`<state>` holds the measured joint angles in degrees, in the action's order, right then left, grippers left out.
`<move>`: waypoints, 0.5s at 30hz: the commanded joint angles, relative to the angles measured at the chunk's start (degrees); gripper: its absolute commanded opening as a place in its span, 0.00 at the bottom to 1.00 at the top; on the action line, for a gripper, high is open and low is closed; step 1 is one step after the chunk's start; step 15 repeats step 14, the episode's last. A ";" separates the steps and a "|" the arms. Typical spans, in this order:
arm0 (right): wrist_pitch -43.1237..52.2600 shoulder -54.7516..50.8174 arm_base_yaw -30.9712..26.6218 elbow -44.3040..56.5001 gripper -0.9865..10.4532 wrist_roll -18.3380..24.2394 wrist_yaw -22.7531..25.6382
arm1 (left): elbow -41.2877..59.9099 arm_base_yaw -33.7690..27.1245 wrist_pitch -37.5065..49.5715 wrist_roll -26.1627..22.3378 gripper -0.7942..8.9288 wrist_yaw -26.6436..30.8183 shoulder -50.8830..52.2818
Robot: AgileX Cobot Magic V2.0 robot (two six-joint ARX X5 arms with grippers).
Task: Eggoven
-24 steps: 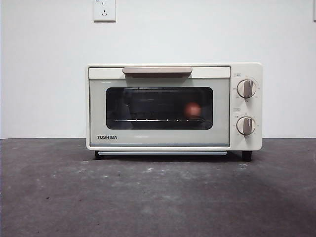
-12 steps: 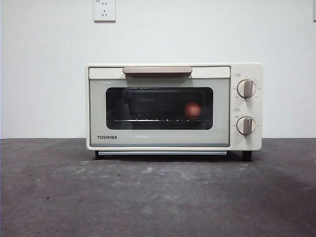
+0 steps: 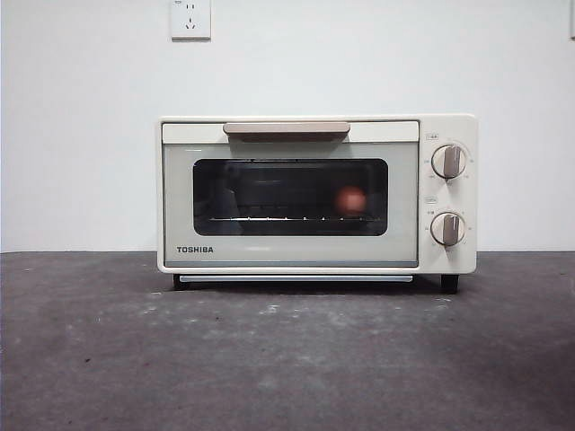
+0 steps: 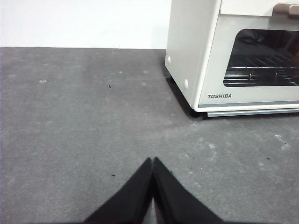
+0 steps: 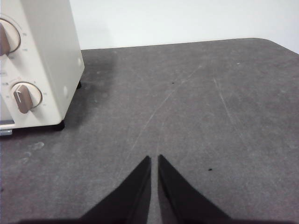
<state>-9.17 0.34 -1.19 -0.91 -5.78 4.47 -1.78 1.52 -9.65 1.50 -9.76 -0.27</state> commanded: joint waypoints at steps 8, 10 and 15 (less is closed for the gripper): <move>1.95 -0.13 -0.11 0.26 0.09 0.04 0.07 | 1.62 -0.07 0.46 0.33 0.09 0.02 0.11; 2.71 -0.13 -0.11 0.26 0.09 0.04 0.07 | 1.62 -0.07 0.46 0.33 0.09 0.02 0.09; 3.61 -0.13 -0.11 0.26 0.09 0.04 0.07 | 1.62 -0.07 0.46 0.33 0.09 0.02 0.09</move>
